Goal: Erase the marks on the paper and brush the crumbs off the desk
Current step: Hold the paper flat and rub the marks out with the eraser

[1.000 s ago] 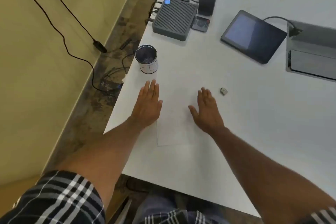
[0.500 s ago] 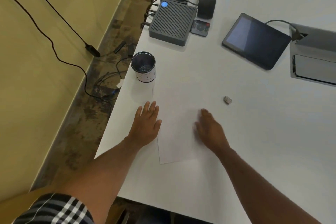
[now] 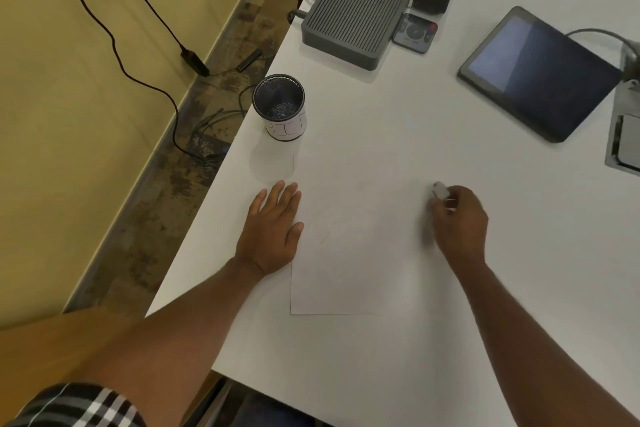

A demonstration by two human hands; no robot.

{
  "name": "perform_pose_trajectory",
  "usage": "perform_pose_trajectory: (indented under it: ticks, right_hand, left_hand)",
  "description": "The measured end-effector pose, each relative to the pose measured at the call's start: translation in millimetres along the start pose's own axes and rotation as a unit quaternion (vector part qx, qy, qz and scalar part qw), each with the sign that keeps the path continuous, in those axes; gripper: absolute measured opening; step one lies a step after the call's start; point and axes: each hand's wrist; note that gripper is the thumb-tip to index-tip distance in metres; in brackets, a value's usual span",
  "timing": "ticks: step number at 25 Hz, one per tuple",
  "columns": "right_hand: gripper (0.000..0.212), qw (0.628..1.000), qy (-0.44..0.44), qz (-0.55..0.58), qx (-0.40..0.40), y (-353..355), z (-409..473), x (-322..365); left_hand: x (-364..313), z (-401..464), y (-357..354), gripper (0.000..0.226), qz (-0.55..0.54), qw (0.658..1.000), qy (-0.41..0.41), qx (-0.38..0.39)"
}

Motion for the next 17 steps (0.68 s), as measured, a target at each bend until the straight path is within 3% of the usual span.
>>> perform_pose_trajectory:
  ticks: [2, 7, 12, 17]
  right_hand:
    - [0.011, 0.997, 0.045, 0.049, 0.037, -15.8, -8.8, 31.5]
    - [0.021, 0.975, 0.124, 0.096, 0.156, -81.4, -22.5, 90.0]
    - [0.016, 0.97, 0.167, -0.003, 0.177, -104.5, -21.8, 101.3]
    - [0.018, 0.968, 0.188, -0.027, 0.165, -115.4, -24.7, 97.5]
  left_hand:
    - [0.3, -0.2, -1.9, 0.061, -0.013, 1.0, -0.004, -0.022]
    - [4.6, 21.8, 4.2, 0.046, -0.067, 0.991, -0.04, -0.107]
    - [12.6, 50.9, 13.7, 0.076, -0.002, 0.998, -0.069, 0.006]
    - [19.9, 55.7, 12.9, 0.089, 0.049, 0.995, -0.084, 0.009]
Point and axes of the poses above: each hand's wrist, its own z-axis towards the middle knuckle, its own y-axis out of the back of the hand, x = y × z, and after that the axes turned 9 degrees about y, right-handed
